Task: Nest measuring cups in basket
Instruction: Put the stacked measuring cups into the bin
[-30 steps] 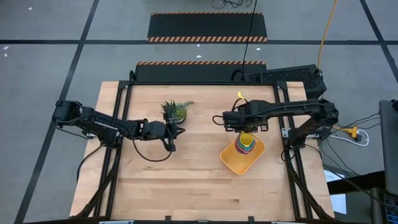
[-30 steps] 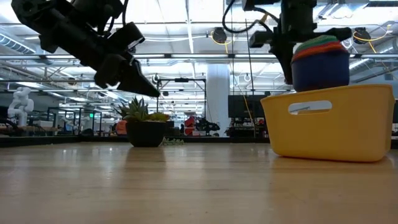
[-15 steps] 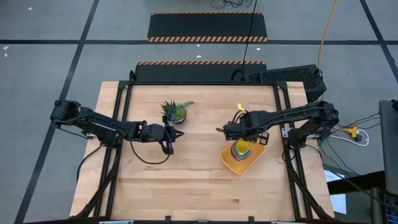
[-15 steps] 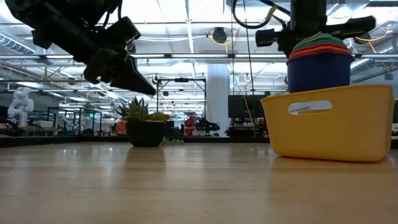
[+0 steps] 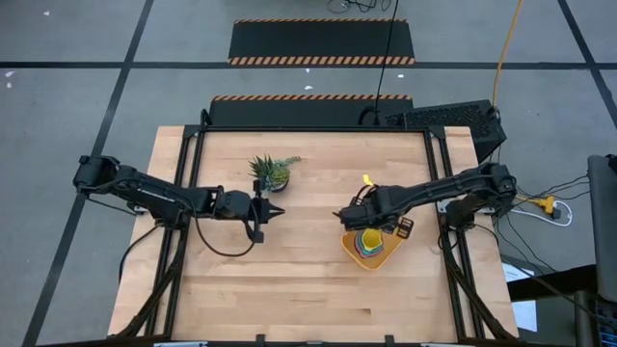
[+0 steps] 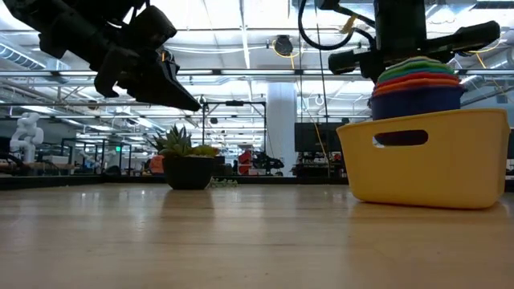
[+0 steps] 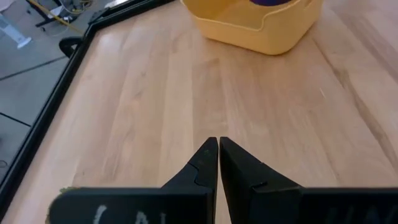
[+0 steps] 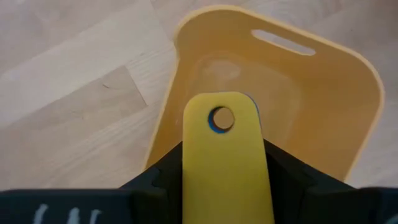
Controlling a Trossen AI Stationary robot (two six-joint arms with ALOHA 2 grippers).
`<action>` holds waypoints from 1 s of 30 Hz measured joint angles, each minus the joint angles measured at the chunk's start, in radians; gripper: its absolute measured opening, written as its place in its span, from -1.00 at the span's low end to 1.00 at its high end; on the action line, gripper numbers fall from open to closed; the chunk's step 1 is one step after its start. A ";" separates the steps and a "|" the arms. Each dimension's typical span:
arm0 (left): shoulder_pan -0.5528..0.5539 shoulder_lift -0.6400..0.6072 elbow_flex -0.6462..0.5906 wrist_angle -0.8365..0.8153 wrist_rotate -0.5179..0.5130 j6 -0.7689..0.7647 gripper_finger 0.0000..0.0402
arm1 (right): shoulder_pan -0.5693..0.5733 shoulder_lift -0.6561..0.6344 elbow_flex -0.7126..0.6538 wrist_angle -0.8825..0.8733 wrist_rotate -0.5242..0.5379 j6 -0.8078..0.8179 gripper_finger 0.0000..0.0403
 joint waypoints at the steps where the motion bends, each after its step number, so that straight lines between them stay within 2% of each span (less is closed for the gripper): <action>1: 0.000 0.000 0.000 -0.001 0.000 0.004 -0.89 | 0.000 0.000 -0.009 0.011 0.000 0.005 -0.30; 9: 0.000 0.000 0.000 0.000 0.003 0.031 -0.89 | 0.005 -0.001 -0.107 0.082 -0.023 0.050 -0.31; 15: 0.000 0.000 0.000 -0.001 0.060 0.020 -0.89 | 0.004 0.000 -0.185 0.166 -0.031 0.053 -0.31; 30: 0.000 0.000 0.000 -0.031 0.079 0.011 -0.89 | -0.018 0.000 -0.236 0.205 -0.034 0.053 -0.32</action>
